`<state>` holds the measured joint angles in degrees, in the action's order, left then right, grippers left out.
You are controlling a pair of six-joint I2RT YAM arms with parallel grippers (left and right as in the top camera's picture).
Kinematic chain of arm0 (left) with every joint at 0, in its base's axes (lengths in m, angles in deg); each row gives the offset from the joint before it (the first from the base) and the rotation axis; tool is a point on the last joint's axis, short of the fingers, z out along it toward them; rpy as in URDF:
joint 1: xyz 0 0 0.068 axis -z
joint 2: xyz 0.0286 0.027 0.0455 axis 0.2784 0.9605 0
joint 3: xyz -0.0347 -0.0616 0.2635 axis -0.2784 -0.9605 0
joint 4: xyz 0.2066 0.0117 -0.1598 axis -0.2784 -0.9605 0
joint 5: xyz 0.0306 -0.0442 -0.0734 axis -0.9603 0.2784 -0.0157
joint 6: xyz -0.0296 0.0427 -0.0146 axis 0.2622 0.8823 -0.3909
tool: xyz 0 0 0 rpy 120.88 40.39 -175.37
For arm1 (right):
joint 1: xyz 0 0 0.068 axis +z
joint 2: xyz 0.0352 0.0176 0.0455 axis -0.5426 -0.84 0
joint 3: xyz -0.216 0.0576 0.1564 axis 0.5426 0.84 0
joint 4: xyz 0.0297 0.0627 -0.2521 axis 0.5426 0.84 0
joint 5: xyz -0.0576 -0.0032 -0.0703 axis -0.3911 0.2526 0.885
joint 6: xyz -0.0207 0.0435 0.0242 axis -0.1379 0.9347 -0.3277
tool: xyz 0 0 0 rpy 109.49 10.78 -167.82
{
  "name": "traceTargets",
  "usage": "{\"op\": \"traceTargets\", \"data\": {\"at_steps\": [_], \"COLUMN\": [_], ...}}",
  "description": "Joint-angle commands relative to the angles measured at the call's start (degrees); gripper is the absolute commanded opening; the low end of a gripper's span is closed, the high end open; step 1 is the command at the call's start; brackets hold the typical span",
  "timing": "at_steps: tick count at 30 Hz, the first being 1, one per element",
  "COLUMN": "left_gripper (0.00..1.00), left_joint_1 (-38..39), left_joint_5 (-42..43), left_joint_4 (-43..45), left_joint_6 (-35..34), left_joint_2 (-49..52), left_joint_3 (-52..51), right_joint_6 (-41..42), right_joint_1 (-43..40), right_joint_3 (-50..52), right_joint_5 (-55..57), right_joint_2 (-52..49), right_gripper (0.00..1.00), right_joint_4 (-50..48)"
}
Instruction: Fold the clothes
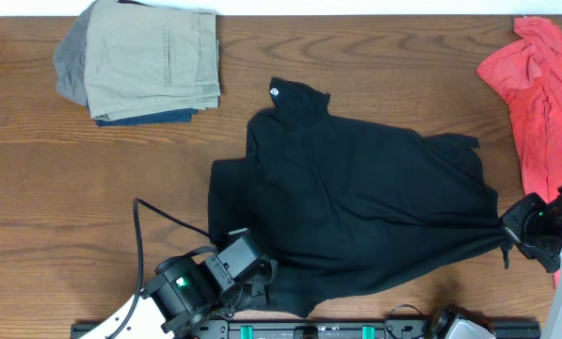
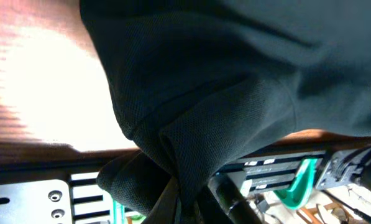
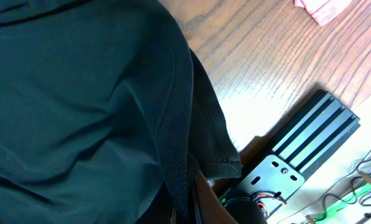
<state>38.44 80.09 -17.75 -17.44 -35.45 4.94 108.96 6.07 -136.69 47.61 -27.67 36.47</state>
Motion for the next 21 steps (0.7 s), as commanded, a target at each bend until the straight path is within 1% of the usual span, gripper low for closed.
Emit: {"op": "traceTargets", "data": {"at_steps": [1, 8, 15, 18, 21], "left_gripper": [0.06, 0.06, 0.06, 0.06, 0.06], "left_joint_1": [0.0, 0.0, -0.1, -0.1, -0.1], "left_joint_5": [-3.5, -8.5, -22.6, -26.8, -29.1], "left_joint_4": [-0.2, -0.7, -1.0, -0.7, 0.2], "left_joint_6": [2.5, 2.5, 2.4, 2.5, 2.5], "left_joint_2": [-0.4, 0.0, 0.2, 0.2, 0.5], "left_joint_3": [4.4, 5.8, 5.8, 5.8, 5.8], "right_joint_6": [3.2, 5.4, 6.6, 8.0, 8.2], "right_joint_1": [-0.4, -0.4, -0.4, -0.4, -0.4], "right_joint_3": [-0.1, -0.1, 1.0, 2.8, 5.6], "right_joint_5": [0.5, 0.9, 2.4, 2.4, 2.2], "right_joint_2": [0.3, 0.3, 0.2, 0.0, -0.1], "right_gripper": [0.02, 0.02, 0.02, 0.02, 0.01], "right_joint_4": [-0.5, -2.6, -5.3, -6.6, -9.0]}}
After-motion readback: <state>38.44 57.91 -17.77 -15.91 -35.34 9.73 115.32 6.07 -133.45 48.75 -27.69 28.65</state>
